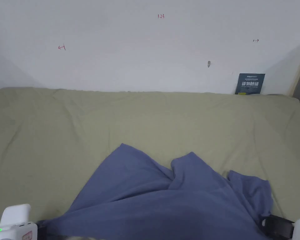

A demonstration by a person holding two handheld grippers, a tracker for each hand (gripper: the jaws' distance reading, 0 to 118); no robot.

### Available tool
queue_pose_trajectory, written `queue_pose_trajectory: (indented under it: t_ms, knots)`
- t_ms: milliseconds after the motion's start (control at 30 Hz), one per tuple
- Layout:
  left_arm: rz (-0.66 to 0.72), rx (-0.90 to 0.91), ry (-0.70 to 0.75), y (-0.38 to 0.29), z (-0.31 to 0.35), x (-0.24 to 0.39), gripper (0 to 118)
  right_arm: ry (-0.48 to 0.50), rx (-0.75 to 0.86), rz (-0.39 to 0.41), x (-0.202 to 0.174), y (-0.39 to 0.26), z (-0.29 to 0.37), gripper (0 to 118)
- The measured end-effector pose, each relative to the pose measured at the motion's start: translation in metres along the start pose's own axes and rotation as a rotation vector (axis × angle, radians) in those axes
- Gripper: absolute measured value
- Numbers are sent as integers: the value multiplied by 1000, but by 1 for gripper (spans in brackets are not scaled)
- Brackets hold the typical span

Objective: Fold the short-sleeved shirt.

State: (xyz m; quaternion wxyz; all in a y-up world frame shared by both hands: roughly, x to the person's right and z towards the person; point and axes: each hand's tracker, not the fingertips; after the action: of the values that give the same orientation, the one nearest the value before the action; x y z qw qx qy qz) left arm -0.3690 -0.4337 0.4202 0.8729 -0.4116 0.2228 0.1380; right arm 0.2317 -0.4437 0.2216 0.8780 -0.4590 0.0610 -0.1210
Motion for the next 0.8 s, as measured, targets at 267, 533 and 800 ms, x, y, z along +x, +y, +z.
queue_pose_trajectory:
  t_ms: [267,533,800]
  knots:
    - [29,12,-8,-7,28,-5,115,-74,72,142,-20,-17,42,118]
    - [-31,77,-101,-32,89,17,15,2,167,287,-92,-61,105,5]
    - [21,60,-123,-54,95,1,0,22,230,315,-113,-114,121,1]
